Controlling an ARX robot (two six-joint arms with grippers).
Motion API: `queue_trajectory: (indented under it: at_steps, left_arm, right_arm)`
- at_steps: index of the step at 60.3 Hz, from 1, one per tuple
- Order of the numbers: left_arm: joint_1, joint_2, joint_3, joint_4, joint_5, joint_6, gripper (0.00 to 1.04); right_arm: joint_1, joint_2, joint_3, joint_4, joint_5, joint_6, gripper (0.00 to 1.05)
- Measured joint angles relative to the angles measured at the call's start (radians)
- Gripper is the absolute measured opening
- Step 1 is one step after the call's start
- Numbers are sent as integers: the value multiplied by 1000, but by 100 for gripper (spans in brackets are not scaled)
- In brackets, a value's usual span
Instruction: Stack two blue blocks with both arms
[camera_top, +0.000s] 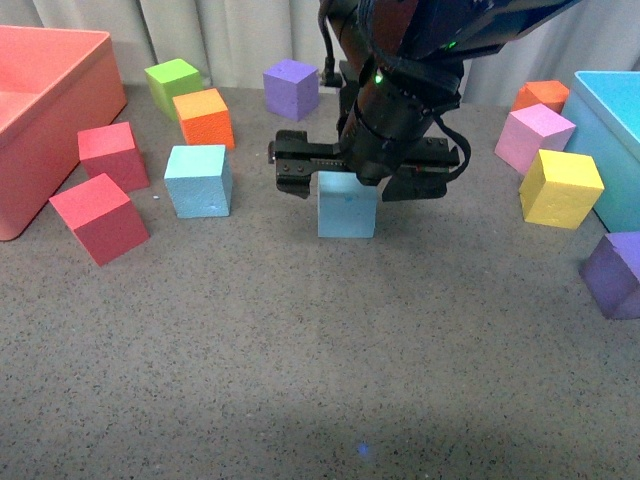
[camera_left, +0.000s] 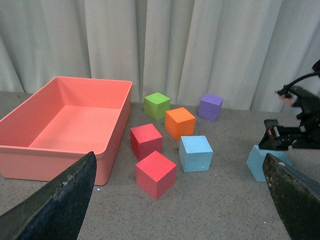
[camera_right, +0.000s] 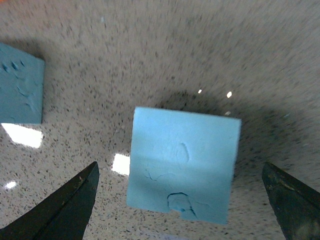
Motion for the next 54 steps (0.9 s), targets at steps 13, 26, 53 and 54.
queue_trajectory:
  at_steps: [13,26,53,54]
  left_arm:
    - [0,0,0,0,0,0,98]
    - [0,0,0,0,-1,0,98]
    - [0,0,0,0,0,0,98]
    - [0,0,0,0,0,0,98]
  right_arm:
    - [-6,-146,-230,446,250,-124,83]
    - [-116,-365,-817,1373,275,-281,45]
    - [-288,-822,-1312,1462,107,-306,1]
    - [-296,-842,-1328,1458,102,-306,1]
